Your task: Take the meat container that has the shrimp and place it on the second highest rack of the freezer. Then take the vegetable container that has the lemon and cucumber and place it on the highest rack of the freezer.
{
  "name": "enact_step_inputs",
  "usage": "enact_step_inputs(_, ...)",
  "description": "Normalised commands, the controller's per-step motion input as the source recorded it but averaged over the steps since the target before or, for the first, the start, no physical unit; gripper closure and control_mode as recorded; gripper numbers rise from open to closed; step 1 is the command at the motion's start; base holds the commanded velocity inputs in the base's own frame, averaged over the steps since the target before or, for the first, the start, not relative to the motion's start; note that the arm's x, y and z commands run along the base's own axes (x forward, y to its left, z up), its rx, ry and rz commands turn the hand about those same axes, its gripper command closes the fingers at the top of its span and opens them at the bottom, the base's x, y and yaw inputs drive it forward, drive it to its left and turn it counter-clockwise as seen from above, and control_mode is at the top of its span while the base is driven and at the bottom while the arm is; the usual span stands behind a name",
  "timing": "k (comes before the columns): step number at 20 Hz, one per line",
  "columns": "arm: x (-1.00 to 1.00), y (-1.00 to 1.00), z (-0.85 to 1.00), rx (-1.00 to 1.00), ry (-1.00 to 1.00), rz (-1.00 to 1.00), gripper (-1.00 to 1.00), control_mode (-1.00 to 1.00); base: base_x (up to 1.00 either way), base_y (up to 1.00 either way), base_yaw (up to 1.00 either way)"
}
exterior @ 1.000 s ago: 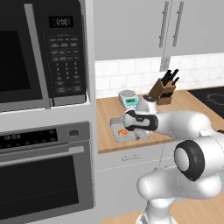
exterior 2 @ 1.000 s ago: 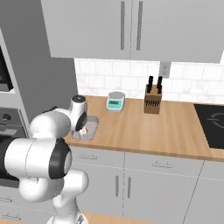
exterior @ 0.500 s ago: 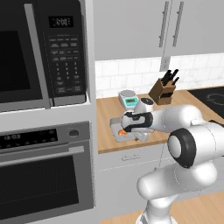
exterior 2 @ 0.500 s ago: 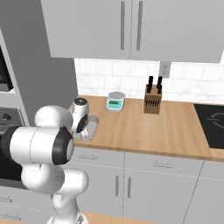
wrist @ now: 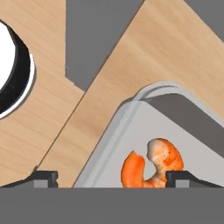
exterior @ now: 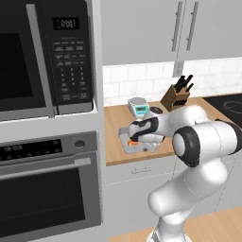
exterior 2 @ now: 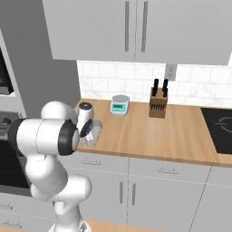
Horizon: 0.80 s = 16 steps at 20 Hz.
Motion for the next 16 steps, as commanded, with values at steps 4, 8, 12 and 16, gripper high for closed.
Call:
enact_step_inputs(4,0.16,0.00,-0.15,0.00,0.00,0.00,1.00,-1.00,0.00,0.00,0.00)
enact_step_inputs(8,0.08,0.00,-0.07,0.00,-0.02,0.00,1.00,-1.00,0.00,0.00,0.00)
enact_step_inputs(12,-0.06,0.00,0.01,0.00,-0.05,0.00,1.00,-1.00,0.00,0.00,0.00)
enact_step_inputs(16,-0.17,-0.32,0.42,0.00,-0.05,0.00,1.00,-1.00,0.00,0.00,0.00)
